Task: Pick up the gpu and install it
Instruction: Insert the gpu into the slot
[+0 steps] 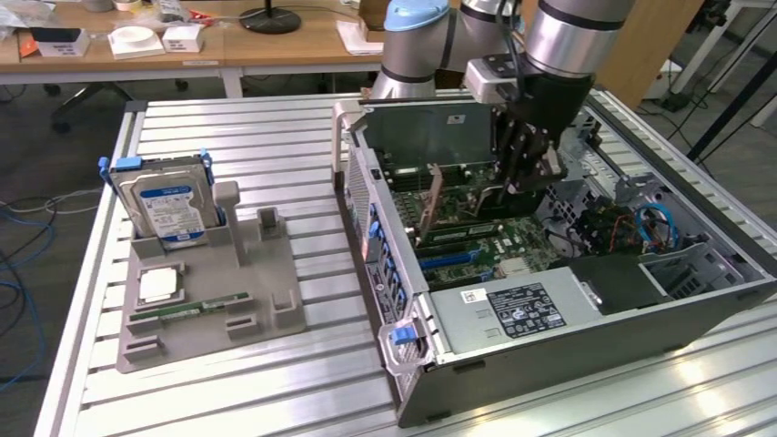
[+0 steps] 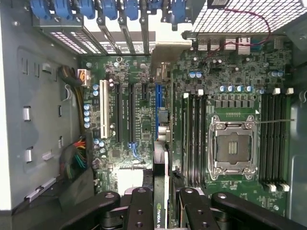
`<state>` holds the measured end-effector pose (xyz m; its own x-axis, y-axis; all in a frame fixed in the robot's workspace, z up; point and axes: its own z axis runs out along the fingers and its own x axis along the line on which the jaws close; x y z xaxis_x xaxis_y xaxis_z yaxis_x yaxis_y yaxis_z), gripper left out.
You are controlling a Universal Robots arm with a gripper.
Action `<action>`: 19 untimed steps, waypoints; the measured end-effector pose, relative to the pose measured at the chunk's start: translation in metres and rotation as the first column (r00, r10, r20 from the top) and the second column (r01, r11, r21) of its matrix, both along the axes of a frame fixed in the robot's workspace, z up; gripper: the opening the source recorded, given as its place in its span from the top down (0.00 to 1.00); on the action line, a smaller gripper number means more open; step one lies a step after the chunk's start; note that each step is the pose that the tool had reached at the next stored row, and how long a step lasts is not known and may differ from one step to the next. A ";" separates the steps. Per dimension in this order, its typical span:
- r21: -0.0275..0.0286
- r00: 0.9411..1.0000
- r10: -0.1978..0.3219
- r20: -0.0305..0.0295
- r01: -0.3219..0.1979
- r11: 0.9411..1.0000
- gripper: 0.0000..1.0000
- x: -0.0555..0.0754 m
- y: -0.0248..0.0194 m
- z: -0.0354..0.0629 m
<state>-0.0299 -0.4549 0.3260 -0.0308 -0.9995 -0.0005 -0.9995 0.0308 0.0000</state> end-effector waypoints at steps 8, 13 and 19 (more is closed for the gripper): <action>-0.001 1.000 0.000 0.000 0.000 1.000 0.74 -0.001 0.0000 -0.0057; 0.000 1.000 0.000 0.001 0.000 1.000 0.74 -0.003 0.0014 -0.0087; 0.000 1.000 0.000 0.004 0.000 1.000 0.74 -0.007 0.0018 -0.0156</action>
